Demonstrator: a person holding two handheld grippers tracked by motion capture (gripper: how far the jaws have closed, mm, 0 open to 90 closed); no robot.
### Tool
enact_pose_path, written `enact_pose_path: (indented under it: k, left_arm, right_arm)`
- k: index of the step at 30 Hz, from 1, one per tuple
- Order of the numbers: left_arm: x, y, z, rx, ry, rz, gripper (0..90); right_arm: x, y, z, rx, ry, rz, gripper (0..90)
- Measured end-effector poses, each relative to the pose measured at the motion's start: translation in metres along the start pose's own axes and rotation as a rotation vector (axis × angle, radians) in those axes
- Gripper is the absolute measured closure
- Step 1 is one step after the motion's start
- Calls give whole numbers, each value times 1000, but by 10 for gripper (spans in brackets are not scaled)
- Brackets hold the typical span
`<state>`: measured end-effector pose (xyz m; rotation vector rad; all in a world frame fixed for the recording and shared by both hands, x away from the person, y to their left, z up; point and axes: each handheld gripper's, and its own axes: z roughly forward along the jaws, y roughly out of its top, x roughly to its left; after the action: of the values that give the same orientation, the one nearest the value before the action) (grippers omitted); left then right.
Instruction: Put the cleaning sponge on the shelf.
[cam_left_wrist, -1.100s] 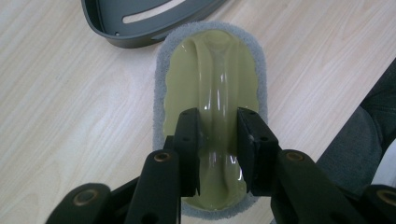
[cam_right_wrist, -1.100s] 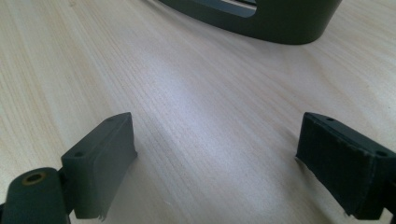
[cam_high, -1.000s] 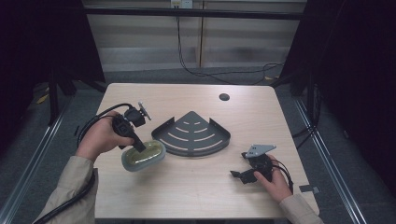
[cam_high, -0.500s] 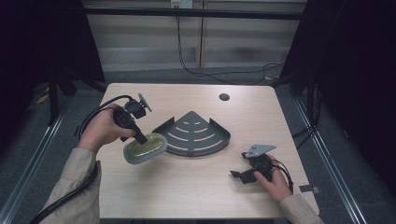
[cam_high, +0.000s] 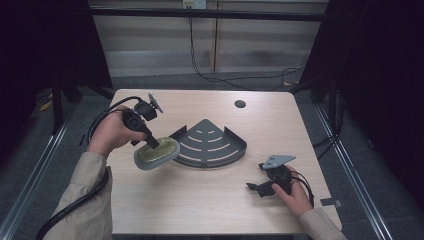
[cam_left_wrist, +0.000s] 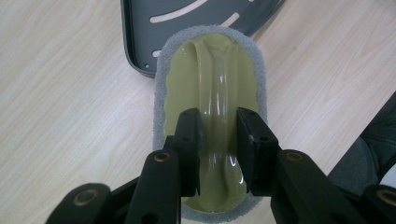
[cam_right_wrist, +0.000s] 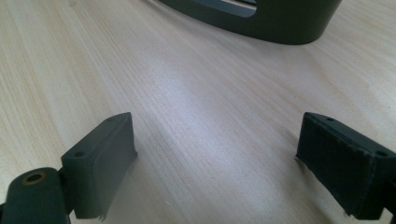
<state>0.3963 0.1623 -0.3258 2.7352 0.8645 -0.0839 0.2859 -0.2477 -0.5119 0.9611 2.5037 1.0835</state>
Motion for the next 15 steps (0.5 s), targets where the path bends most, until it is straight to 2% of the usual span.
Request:
enact_pose_path:
  k: [7, 15]
  left_arm:
    - [2, 7, 2, -6, 18, -18, 708]
    - [4, 15, 7, -1, 10, -17, 708]
  right_arm:
    - [0, 0, 0, 0, 0, 0, 107]
    - [0, 0, 0, 0, 0, 0, 107]
